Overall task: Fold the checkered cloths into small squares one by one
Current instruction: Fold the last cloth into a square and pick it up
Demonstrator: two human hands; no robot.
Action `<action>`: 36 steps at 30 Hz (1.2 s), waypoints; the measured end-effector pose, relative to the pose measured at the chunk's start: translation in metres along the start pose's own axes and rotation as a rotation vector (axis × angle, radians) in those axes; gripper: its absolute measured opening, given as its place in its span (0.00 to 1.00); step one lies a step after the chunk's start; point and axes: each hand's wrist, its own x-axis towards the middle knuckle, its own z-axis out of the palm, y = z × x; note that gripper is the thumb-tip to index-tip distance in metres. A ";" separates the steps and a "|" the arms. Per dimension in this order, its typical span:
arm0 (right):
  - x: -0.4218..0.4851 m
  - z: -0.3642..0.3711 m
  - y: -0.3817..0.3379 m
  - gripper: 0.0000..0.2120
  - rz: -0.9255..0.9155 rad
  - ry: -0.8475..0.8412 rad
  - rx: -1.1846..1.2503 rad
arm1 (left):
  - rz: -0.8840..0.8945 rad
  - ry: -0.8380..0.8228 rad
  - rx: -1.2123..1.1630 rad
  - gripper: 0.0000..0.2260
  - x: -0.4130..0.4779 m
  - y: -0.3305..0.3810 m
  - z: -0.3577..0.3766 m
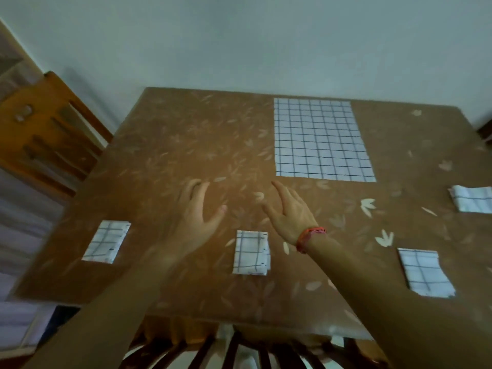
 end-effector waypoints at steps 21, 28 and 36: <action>0.011 -0.123 0.144 0.29 0.098 0.156 -0.392 | 0.188 -0.169 0.322 0.30 0.077 0.129 0.110; 0.077 -0.109 0.189 0.29 0.128 0.095 -0.440 | 0.151 -0.216 0.347 0.29 0.134 0.114 0.169; 0.161 -0.081 0.249 0.30 0.145 0.031 -0.514 | 0.129 -0.271 0.386 0.24 0.183 0.092 0.243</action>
